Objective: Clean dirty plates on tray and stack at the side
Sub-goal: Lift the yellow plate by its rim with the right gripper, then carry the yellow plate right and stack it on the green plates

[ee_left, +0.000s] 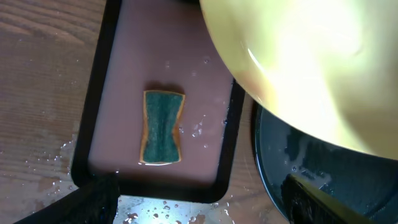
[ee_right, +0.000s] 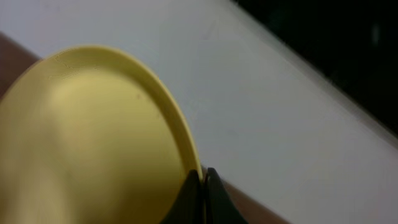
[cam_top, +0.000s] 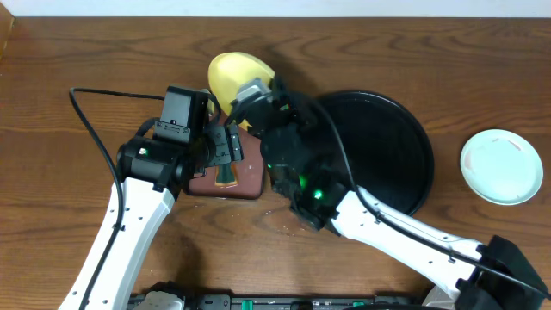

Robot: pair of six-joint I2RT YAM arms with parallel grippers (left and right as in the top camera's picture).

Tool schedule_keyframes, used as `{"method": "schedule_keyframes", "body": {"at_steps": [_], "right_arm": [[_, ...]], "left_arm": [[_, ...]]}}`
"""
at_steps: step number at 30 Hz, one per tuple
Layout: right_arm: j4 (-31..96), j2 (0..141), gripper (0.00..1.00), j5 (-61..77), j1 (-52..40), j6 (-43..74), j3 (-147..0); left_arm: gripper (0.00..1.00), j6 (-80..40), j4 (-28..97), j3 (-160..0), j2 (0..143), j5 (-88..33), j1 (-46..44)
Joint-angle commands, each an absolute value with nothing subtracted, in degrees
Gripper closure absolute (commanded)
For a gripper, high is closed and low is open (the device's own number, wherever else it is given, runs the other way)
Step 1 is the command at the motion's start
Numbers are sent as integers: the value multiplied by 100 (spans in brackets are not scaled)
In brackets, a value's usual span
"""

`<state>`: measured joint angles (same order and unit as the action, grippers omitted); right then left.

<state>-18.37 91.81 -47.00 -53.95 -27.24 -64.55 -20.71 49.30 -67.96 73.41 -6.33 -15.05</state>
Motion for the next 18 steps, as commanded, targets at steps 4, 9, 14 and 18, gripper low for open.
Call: {"method": "schedule_keyframes", "body": {"at_steps": [4, 9, 14, 18], "right_arm": [[-464, 9096, 99, -4676, -5168, 8, -6482], [1000, 8892, 99, -2346, -4180, 2668, -6482], [1619, 8562, 99, 1, -2534, 3343, -6482], [2180, 8160, 99, 1374, -1055, 3387, -6482]], "left_arm": [[16, -2014, 4945, -6886, 7336, -685, -1479], [16, -2014, 4943, -6886, 7336, -685, -1479], [16, -2014, 4943, -6886, 7336, -685, -1479], [16, -2014, 4945, -6886, 7336, -685, -1479]]}}
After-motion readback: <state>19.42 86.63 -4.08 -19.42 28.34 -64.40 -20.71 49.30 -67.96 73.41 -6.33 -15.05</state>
